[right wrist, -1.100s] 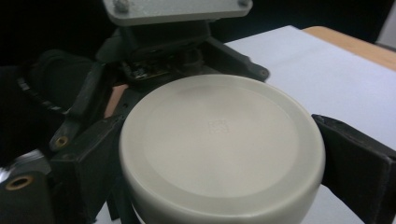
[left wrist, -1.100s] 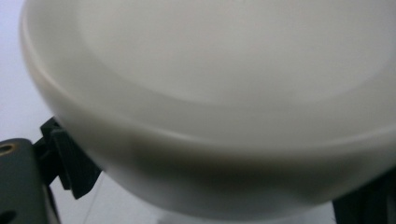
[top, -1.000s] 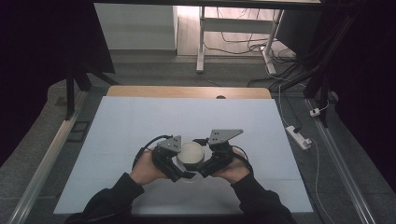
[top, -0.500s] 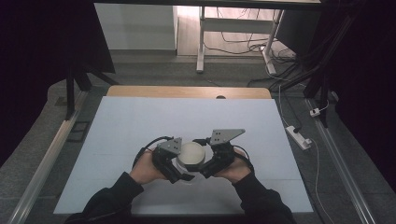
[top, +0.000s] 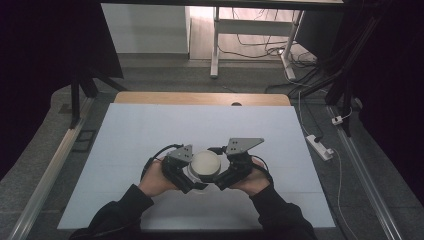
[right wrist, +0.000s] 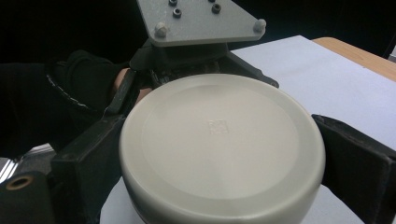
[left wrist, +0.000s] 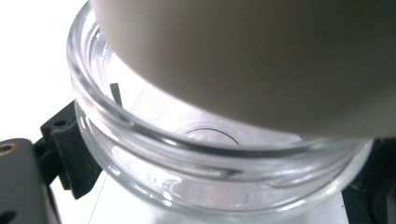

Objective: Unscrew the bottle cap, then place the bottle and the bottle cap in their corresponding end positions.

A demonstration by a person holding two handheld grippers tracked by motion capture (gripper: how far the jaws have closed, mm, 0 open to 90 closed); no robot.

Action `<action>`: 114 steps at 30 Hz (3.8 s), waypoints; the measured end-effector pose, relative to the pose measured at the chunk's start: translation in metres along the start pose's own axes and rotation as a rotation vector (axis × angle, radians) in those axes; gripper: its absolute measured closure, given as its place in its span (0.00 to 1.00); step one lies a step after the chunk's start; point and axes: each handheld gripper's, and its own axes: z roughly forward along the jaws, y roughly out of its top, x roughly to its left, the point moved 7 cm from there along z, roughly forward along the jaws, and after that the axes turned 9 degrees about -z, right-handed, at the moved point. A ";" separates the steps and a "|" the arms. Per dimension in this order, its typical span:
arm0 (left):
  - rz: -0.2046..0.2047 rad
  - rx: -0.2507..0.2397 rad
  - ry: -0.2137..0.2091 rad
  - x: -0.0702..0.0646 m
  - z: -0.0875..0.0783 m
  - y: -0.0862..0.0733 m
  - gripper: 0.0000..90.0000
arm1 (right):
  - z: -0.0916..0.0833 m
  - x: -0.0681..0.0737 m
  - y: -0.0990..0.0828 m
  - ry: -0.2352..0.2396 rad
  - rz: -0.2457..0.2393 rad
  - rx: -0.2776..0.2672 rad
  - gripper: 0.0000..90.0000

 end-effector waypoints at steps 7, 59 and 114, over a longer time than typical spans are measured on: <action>-0.022 -0.007 0.027 0.005 -0.002 0.000 0.08 | -0.002 0.000 0.002 -0.014 -0.004 -0.005 0.08; -0.133 -0.083 0.229 0.057 -0.012 0.017 0.08 | -0.017 0.029 -0.011 -0.115 0.010 -0.012 0.08; -0.171 -0.100 0.325 0.112 0.014 0.022 0.08 | 0.043 0.014 -0.078 -0.142 0.030 0.104 0.08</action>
